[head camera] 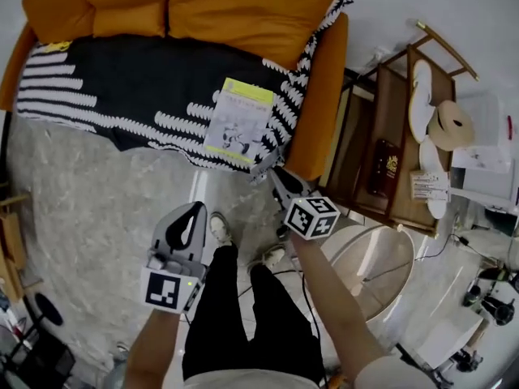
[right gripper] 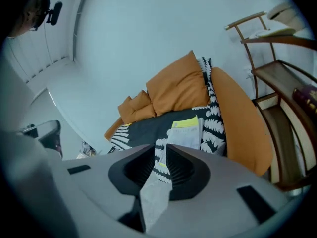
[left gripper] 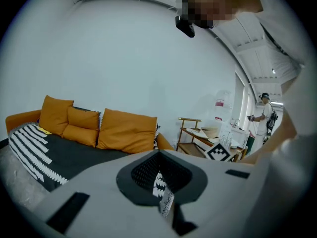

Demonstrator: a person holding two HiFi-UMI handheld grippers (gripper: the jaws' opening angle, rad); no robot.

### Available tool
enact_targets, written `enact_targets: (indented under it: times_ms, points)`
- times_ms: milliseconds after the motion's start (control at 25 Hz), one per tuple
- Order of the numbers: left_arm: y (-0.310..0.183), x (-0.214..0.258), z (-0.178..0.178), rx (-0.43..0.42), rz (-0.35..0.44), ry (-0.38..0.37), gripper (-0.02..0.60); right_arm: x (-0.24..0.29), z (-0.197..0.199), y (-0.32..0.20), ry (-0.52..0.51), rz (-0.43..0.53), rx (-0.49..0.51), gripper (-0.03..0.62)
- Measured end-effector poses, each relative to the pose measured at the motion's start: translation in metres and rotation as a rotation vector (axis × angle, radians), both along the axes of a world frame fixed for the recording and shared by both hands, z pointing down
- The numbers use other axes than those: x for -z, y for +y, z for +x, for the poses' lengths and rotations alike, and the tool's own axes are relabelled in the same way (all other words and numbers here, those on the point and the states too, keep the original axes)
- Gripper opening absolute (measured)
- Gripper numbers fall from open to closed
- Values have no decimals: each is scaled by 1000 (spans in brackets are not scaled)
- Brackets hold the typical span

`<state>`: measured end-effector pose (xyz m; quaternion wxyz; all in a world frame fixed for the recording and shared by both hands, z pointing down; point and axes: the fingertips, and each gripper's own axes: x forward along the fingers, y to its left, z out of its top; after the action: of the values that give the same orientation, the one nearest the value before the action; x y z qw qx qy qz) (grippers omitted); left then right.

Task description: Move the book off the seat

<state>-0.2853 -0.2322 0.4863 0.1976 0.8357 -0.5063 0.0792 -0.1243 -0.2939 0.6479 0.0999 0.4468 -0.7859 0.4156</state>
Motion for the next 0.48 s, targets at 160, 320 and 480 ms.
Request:
enact_targets:
  times_ms: [160,320,480]
  points:
    - [9,-32,2,-5,-53,3,17,-57,3,-6,-18,-93,-44,108]
    - [6,-50,-4,-4,-70,11,17,-104,-2,-18,-42,-159,-80,153]
    - [3,-66,-18,-10,-83,4,17,-140,-8,-30,-49,-203,-113,172]
